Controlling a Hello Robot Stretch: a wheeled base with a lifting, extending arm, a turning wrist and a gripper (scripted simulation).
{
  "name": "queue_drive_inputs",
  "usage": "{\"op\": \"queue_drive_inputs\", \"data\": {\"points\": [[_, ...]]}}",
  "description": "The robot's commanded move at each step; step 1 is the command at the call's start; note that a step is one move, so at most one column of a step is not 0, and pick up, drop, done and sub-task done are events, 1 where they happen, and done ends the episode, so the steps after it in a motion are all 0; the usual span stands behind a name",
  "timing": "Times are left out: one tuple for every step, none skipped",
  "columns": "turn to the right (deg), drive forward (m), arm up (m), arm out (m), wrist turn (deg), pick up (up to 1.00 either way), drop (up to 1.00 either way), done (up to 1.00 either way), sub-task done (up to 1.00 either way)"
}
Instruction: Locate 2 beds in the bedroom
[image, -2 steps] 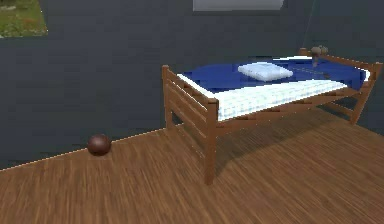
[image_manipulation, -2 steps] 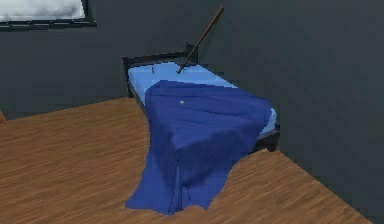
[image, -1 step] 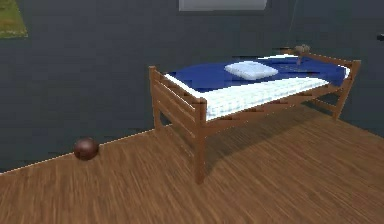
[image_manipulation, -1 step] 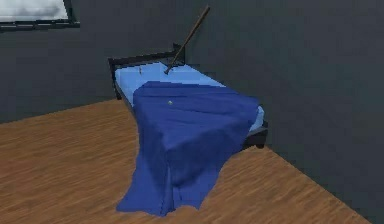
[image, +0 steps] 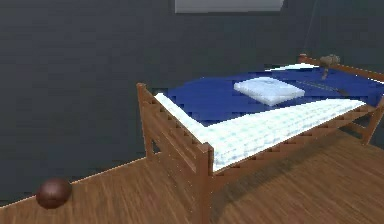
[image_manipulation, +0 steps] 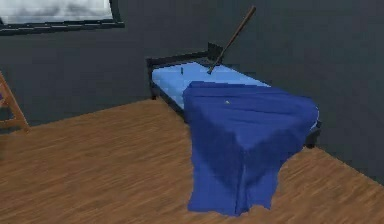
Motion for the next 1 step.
{"op": "queue_drive_inputs", "data": {"points": [[21.0,0.00,0.00,0.00,0.0,0.00,0.00,0.00,0.00]]}}
